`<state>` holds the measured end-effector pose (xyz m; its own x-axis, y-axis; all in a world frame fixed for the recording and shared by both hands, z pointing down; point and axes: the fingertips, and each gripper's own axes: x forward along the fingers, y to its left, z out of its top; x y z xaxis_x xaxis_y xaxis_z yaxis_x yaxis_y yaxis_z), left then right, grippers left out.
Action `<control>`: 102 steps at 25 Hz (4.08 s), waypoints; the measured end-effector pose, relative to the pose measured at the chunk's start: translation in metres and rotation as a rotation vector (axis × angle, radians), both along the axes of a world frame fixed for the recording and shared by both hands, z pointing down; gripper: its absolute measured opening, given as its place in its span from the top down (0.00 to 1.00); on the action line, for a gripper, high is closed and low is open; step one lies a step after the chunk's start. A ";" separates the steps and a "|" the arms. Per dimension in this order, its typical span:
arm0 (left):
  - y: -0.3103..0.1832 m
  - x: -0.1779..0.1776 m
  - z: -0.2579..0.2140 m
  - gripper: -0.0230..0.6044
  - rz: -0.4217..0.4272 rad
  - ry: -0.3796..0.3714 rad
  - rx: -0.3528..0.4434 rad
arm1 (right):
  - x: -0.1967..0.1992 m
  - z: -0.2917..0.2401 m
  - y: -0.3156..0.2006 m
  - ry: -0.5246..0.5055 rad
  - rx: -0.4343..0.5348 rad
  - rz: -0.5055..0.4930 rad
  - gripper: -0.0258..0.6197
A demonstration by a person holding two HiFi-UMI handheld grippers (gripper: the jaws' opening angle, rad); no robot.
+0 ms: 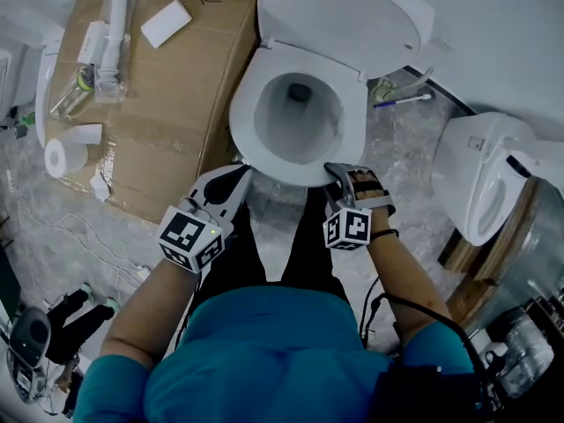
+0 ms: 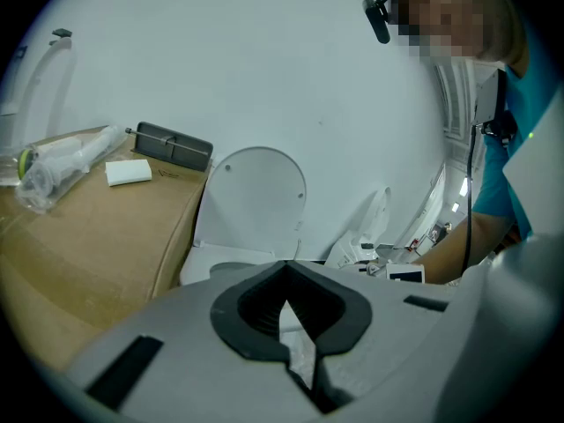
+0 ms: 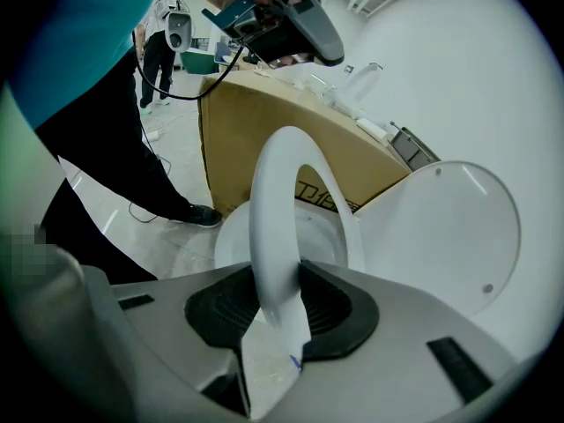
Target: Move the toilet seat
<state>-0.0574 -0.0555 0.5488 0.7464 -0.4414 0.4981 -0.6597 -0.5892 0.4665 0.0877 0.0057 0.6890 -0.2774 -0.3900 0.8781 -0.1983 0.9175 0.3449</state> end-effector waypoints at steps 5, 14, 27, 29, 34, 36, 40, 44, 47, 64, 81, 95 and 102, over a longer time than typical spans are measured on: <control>0.000 -0.004 -0.003 0.96 -0.007 0.006 0.001 | 0.002 -0.011 -0.007 -0.005 0.024 0.015 0.79; -0.002 -0.005 -0.011 0.96 -0.012 0.015 0.019 | 0.008 -0.031 -0.022 -0.019 0.066 0.046 0.82; 0.001 -0.004 -0.018 0.96 0.002 0.021 0.034 | 0.018 -0.061 -0.047 -0.057 0.133 0.083 0.87; 0.001 -0.003 -0.018 0.96 0.003 0.021 0.037 | 0.019 -0.065 -0.051 -0.061 0.142 0.090 0.88; 0.002 -0.003 -0.022 0.96 0.002 0.029 0.040 | 0.023 -0.077 -0.063 -0.071 0.165 0.109 0.89; 0.003 -0.003 -0.021 0.96 0.001 0.030 0.040 | 0.024 -0.080 -0.067 -0.076 0.175 0.117 0.90; 0.004 -0.001 -0.021 0.96 -0.003 0.034 0.037 | 0.029 -0.088 -0.075 -0.080 0.190 0.119 0.91; 0.003 -0.002 -0.022 0.96 -0.006 0.036 0.036 | 0.032 -0.094 -0.083 -0.087 0.190 0.118 0.91; 0.003 -0.003 -0.021 0.96 -0.009 0.036 0.035 | 0.032 -0.096 -0.086 -0.092 0.182 0.115 0.91; -0.005 -0.002 -0.023 0.96 -0.020 0.042 0.035 | 0.050 -0.125 -0.129 -0.166 0.193 0.185 0.90; -0.005 0.001 -0.021 0.96 -0.012 0.039 0.033 | 0.063 -0.141 -0.159 -0.237 0.210 0.276 0.87; -0.006 -0.001 -0.023 0.96 -0.017 0.041 0.038 | 0.075 -0.153 -0.190 -0.286 0.215 0.348 0.83; -0.008 -0.003 -0.022 0.96 -0.025 0.047 0.029 | 0.082 -0.157 -0.208 -0.284 0.241 0.387 0.81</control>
<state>-0.0599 -0.0636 0.5265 0.7573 -0.4739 0.4494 -0.6521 -0.5862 0.4807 0.1699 -0.2019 0.5321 -0.2872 -0.6919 0.6624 -0.6227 0.6604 0.4198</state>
